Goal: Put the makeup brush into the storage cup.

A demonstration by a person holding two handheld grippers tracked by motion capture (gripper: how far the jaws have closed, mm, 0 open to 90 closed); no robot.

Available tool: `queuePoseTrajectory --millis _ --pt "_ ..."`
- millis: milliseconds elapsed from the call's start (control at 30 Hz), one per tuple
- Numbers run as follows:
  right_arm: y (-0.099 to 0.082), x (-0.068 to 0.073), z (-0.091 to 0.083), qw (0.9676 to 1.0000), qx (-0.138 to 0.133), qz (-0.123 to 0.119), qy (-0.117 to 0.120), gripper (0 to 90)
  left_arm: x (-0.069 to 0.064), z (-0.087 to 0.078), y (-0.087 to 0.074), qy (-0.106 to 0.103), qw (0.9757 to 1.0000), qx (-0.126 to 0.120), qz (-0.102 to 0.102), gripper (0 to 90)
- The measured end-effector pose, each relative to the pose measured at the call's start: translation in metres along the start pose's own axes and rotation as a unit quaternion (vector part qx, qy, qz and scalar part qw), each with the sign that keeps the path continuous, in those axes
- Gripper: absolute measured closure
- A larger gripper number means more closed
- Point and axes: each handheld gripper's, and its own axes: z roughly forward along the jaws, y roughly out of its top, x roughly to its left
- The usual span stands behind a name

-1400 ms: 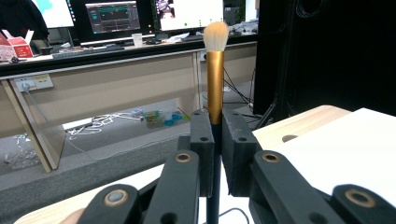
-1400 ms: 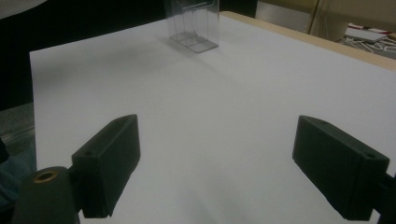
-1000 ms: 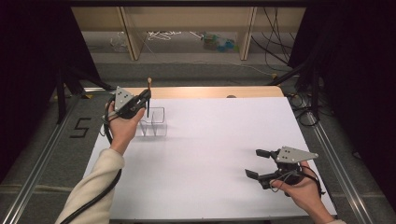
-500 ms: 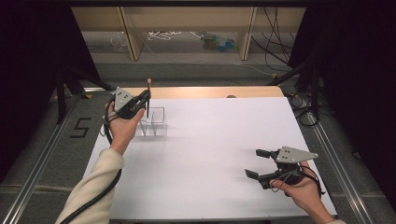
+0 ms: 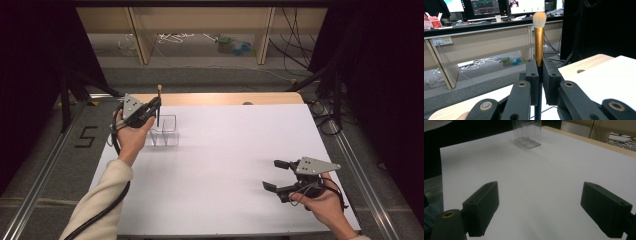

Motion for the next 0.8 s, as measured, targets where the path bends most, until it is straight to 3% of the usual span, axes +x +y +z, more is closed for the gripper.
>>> queuePoseTrajectory --millis 500,800 --pt "0.0 0.0 0.0 1.0 0.0 0.0 0.0 15.9 0.0023 0.0015 -0.0035 0.0 0.9999 0.004 0.011 83.3" --pt "0.0 -0.0001 0.0 1.0 0.0 0.0 -0.001 16.0 0.0013 0.0028 -0.0065 -0.001 1.0 0.007 0.002 83.3"
